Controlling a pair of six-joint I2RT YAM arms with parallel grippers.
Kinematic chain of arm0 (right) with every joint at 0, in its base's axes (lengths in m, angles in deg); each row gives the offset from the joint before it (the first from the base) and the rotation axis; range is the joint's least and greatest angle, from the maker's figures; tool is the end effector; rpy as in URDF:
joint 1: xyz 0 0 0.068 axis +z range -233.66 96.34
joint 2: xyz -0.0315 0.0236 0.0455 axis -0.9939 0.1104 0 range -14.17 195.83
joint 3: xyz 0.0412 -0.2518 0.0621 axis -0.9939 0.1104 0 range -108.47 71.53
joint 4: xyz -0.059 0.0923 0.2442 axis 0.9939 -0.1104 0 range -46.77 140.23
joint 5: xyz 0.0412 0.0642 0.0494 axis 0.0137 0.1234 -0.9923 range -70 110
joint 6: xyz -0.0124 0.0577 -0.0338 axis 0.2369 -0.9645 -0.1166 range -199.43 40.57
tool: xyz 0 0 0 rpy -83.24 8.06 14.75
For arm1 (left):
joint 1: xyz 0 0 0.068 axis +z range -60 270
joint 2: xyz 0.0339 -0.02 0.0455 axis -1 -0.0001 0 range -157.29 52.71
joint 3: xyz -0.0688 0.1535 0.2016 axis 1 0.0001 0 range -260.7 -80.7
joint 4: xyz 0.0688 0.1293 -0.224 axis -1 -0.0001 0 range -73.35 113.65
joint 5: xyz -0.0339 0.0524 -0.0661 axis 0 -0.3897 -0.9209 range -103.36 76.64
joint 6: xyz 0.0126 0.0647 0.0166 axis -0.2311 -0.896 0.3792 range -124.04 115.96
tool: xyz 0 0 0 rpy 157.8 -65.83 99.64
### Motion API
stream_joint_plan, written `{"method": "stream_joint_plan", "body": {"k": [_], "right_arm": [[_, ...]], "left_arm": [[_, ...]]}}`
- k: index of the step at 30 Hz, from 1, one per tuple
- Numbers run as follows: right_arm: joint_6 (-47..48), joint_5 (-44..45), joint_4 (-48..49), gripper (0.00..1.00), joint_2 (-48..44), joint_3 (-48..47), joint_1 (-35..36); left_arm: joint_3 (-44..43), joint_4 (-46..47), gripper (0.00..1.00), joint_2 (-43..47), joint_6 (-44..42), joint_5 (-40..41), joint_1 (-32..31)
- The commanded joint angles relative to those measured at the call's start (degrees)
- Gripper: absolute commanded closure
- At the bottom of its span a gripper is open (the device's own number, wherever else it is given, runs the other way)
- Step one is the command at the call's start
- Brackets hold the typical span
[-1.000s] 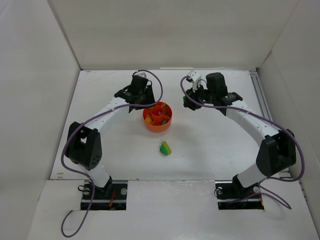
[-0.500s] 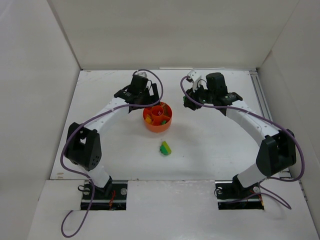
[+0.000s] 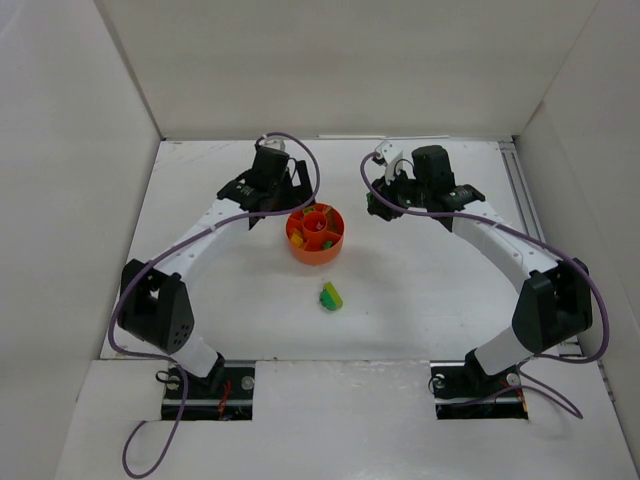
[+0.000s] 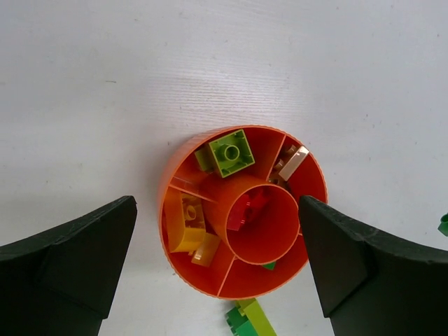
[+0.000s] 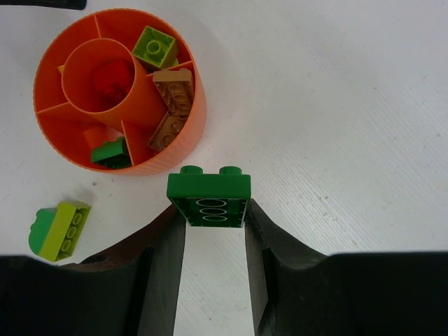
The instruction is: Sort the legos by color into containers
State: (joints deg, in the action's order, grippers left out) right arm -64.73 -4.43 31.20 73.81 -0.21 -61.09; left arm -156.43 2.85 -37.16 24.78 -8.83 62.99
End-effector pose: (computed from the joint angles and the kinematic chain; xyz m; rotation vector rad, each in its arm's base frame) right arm 0.3334 0.1632 0.2826 -0.9199 1.9699 0.5432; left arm 0.3435 -0.1702 0.2900 -0.0808 2.2154 -0.4632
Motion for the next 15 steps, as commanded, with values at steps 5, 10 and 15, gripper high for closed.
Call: {"method": "stream_joint_plan", "body": {"k": [5, 10, 15], "right_arm": [[0.6, 0.0, 1.1, 1.0, -1.7, -0.1, 0.8], [0.6, -0.5, 1.1, 1.0, -1.7, -0.1, 1.9], [1.1, -0.5, 1.1, 1.0, -1.7, -0.1, 1.9]], "left_arm": [[3.8, -1.6, 0.0, 6.5, 2.2, 2.9, 1.4], [5.0, -3.1, 0.0, 7.7, 3.3, 3.5, 2.0], [5.8, -4.4, 0.0, 10.1, 3.9, 4.8, 2.0]]}}
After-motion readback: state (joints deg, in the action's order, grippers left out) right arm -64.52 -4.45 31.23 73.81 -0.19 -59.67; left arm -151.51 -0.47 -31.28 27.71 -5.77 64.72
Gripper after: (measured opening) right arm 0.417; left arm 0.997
